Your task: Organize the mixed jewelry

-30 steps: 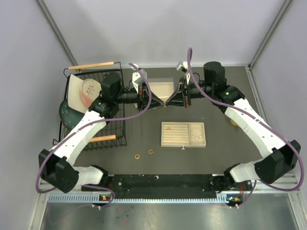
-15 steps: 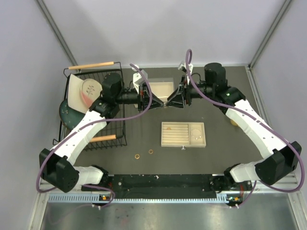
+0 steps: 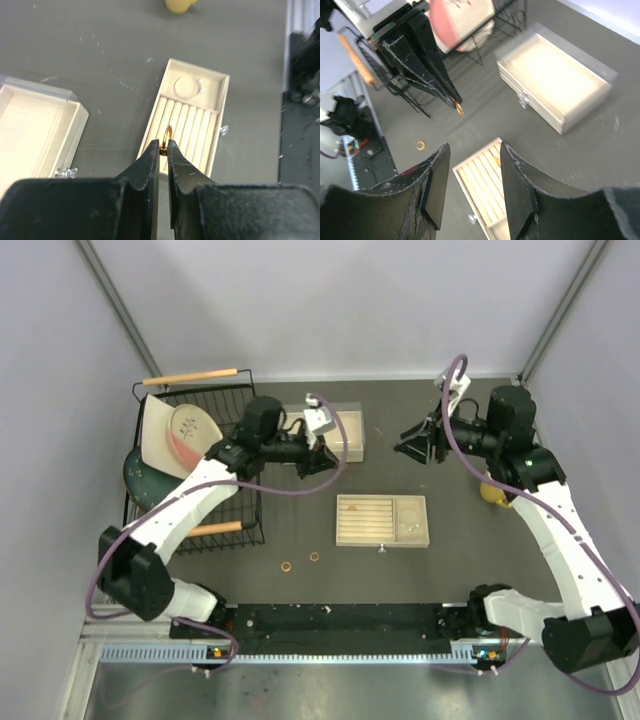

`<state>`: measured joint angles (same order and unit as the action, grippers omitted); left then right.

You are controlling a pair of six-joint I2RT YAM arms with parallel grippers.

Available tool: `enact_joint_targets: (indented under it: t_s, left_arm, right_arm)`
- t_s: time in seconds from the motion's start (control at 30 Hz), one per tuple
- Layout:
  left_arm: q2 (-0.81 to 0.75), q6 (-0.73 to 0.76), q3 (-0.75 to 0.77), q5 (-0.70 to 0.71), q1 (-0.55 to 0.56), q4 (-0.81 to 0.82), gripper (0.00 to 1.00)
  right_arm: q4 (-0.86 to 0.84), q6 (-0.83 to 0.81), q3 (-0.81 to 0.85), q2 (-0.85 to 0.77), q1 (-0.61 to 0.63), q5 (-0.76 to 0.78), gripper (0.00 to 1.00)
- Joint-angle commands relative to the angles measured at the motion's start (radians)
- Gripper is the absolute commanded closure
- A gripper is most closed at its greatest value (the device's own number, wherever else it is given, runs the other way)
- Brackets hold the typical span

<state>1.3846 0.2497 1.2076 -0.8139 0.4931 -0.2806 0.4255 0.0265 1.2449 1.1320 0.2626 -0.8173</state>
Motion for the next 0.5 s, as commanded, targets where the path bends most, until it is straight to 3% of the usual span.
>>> enact_joint_targets:
  t_s: [0.0, 0.27, 0.47]
  left_arm:
    - [0.098, 0.227, 0.061, 0.215, 0.093, -0.118, 1.00]
    - [0.247, 0.362, 0.122, 0.477, 0.246, -0.140, 1.00]
    - [0.367, 0.402, 0.168, 0.573, 0.335, -0.127, 1.00]
  right_arm:
    - [0.032, -0.085, -0.091, -0.104, -0.065, 0.102, 0.56]
    - [0.041, -0.097, -0.258, -0.215, -0.258, 0.170, 0.59]
    - [0.039, -0.106, -0.335, -0.238, -0.350, 0.178, 0.60]
